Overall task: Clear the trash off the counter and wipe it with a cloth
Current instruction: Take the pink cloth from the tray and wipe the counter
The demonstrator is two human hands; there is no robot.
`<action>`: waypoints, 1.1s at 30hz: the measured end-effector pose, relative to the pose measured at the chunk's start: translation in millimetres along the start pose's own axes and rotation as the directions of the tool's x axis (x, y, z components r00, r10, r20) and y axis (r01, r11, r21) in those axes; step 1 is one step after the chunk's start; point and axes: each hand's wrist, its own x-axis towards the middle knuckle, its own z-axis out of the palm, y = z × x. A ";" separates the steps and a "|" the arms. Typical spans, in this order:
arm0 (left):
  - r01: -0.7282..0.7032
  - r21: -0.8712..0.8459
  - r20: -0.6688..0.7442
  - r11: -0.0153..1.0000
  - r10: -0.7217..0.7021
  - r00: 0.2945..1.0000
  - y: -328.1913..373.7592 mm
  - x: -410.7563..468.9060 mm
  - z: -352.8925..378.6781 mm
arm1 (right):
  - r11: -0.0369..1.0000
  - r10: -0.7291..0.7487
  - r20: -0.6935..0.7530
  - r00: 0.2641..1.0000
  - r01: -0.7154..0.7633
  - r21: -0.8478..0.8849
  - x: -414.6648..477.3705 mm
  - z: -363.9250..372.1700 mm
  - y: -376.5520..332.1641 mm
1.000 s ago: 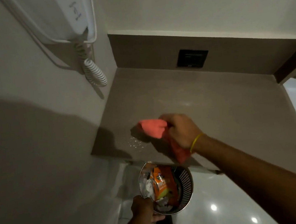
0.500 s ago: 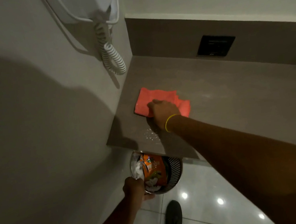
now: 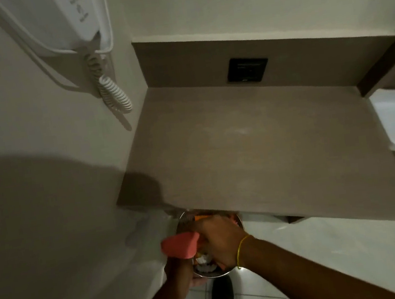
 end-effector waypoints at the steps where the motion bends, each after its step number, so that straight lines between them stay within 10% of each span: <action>1: -0.027 0.019 0.041 0.999 0.026 0.999 -6.1 -6.9 7.1 | 0.991 0.021 -0.010 1.000 -0.020 0.134 -13.7 0.4 9.8; 6: -0.023 0.187 0.053 0.982 0.013 0.999 -57.3 10.2 47.9 | 0.829 0.206 -0.039 0.978 -0.153 0.538 -86.1 16.7 81.2; 18: 0.035 0.386 0.144 0.922 -0.098 0.985 -211.2 146.1 203.6 | 0.348 0.636 0.196 0.747 -0.503 0.791 -156.6 198.0 351.6; 33: -0.037 0.462 0.196 0.886 -0.061 0.979 -310.8 290.5 252.0 | 0.241 0.620 0.341 0.707 -0.585 0.774 -178.6 335.6 450.4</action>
